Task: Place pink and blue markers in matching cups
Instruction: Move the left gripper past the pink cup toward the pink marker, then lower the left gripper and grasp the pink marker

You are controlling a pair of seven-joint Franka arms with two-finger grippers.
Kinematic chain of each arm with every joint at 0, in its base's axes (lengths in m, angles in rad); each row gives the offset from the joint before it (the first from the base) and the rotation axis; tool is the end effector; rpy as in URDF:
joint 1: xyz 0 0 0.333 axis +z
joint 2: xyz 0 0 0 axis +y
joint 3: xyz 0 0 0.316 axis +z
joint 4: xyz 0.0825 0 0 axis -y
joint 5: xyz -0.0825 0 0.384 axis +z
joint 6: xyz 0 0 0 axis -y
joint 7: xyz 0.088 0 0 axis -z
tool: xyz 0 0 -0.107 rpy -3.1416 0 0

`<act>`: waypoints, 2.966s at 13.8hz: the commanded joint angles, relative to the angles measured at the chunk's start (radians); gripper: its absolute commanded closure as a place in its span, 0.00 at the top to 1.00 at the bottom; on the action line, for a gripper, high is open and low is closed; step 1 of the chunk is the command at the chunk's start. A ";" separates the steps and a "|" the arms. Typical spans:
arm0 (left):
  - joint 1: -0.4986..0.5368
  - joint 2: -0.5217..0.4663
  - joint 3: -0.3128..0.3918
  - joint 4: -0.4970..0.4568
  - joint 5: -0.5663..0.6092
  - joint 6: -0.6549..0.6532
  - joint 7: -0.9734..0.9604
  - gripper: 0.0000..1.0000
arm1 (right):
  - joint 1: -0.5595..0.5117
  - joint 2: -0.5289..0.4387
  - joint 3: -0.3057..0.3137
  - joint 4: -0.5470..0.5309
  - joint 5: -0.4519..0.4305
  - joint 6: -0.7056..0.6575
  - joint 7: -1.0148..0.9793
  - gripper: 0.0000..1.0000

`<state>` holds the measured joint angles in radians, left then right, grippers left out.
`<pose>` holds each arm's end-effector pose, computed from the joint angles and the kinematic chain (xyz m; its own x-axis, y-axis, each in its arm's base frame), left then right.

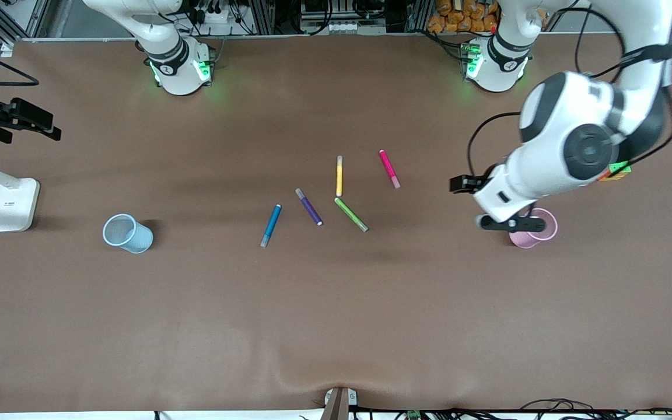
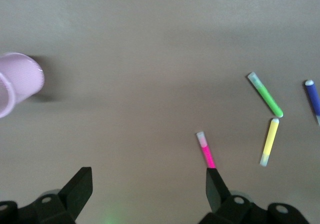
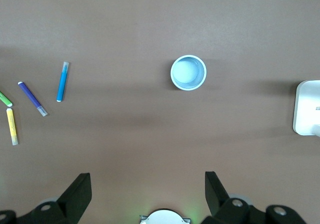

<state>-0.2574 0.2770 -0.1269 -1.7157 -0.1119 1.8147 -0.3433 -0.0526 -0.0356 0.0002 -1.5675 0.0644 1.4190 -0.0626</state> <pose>0.5713 -0.2348 0.4136 0.9771 -0.0099 -0.2127 0.0048 -0.9976 0.0687 0.5268 -0.0200 0.6331 0.9939 0.0201 -0.1081 0.0124 -0.9974 -0.0712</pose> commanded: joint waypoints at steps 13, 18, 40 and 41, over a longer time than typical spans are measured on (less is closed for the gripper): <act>-0.247 0.105 -0.033 -0.358 -0.009 0.517 -0.605 1.00 | -0.004 -0.007 0.004 0.001 0.005 -0.009 0.012 1.00; -0.261 0.159 -0.031 -0.366 -0.008 0.557 -0.618 0.78 | -0.004 -0.006 0.004 0.001 0.005 -0.006 0.012 1.00; -0.235 0.183 -0.028 -0.323 0.003 0.544 -0.609 0.00 | 0.063 0.022 0.004 0.000 0.003 0.041 0.013 1.00; -0.217 0.177 -0.028 -0.296 0.003 0.487 -0.600 0.00 | 0.069 0.025 0.004 -0.002 0.003 0.049 0.015 1.00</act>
<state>-0.5036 0.4881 -0.1537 -2.0450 -0.1125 2.3923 -0.9479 0.0045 -0.0185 0.0058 -1.5682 0.0644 1.4527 -0.0625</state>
